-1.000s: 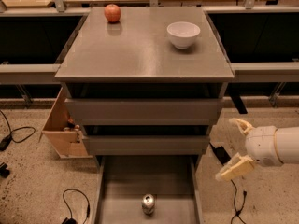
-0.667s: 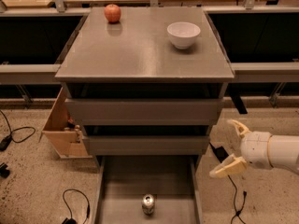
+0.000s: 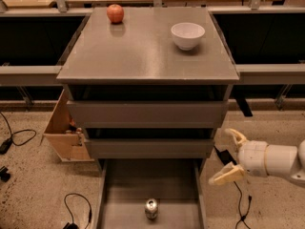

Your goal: Pick 7up can from bottom drawer and place on counter

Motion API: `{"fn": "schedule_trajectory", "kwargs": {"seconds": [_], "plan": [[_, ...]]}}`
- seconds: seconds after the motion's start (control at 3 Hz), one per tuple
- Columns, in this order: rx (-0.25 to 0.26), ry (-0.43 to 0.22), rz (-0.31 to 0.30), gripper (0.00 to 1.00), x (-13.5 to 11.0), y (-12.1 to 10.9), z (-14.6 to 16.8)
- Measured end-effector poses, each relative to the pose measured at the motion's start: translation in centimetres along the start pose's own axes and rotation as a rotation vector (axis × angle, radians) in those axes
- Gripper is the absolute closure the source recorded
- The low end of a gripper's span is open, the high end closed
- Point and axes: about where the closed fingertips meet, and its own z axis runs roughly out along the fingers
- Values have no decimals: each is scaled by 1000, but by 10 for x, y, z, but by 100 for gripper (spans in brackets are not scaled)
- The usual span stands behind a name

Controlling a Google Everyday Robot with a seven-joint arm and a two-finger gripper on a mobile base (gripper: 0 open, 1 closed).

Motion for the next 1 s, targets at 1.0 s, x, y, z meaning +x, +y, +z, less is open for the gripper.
{"fn": "schedule_trajectory", "kwargs": {"seconds": [1.0], "plan": [[-165,-325,24,0,140,28,176]]}}
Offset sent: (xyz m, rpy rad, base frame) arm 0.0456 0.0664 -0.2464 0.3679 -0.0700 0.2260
